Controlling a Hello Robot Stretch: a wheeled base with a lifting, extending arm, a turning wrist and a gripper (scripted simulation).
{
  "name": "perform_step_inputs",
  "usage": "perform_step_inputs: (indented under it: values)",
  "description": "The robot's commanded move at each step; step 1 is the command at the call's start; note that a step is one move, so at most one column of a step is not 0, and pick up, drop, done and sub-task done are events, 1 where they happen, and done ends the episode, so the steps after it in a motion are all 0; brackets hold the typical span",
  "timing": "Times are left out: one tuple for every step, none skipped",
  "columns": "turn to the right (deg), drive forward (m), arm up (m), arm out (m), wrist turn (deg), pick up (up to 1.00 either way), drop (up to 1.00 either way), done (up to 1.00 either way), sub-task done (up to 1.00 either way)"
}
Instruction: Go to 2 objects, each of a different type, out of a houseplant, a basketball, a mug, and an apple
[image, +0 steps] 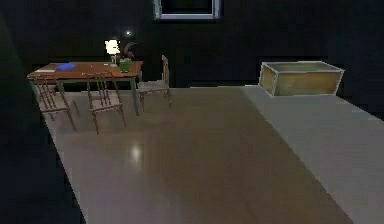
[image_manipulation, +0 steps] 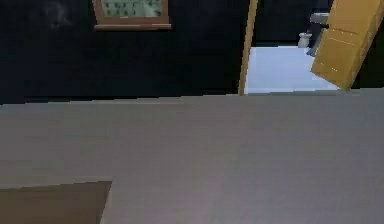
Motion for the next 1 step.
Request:
perform_step_inputs:
  values:
    - [45.0, 0.00, 0.00, 0.00, 0.0, 0.00, 0.00, 0.00, 0.00]
